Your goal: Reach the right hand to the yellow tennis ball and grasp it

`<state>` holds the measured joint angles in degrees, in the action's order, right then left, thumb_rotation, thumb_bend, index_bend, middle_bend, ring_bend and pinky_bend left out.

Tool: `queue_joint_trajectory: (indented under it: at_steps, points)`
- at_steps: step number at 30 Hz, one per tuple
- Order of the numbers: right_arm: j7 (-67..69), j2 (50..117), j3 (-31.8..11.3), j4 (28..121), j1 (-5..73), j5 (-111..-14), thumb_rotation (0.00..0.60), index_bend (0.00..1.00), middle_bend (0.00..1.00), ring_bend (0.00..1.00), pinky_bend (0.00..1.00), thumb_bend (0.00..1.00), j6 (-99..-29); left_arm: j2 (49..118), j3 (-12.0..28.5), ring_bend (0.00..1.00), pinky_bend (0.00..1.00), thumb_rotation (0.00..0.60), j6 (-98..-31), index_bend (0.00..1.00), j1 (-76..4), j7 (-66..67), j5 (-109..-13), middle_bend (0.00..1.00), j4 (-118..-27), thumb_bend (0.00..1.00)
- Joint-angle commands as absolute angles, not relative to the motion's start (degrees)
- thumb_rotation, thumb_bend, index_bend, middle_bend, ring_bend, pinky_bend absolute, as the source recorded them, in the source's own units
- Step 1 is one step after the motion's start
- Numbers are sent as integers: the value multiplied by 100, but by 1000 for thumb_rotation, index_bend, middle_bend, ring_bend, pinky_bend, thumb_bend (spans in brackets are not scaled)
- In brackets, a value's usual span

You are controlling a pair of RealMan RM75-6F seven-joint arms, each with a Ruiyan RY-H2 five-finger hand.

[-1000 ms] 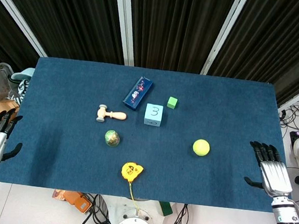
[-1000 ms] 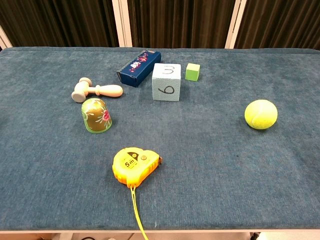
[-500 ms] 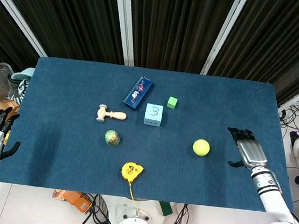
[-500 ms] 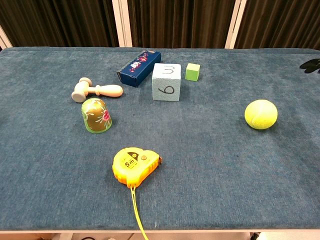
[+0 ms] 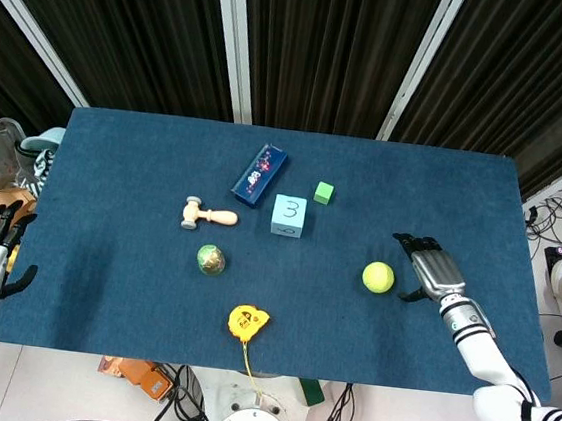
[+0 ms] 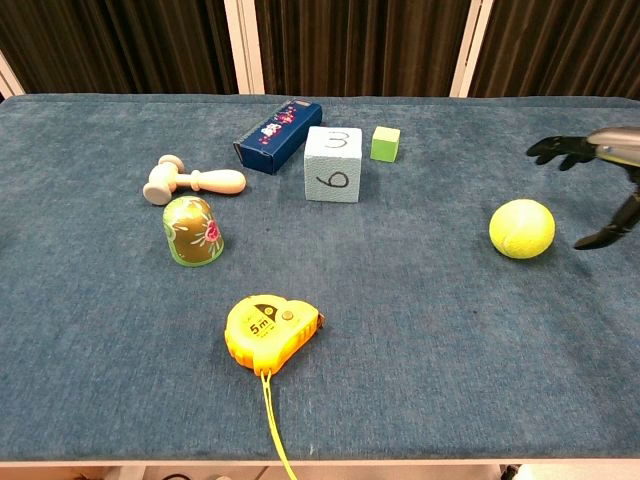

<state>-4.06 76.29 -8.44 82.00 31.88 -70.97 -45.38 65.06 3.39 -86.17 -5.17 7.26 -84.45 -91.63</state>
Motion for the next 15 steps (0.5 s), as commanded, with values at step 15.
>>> queue_joint_trajectory:
  at_steps: [15]
  points:
    - [-256,8114,-756,8006,3635,-7163,600,181,263,302,230,222,-4238,6518,316,0,119,600,-8576,139,-540,737,-8476,0,-9146,267]
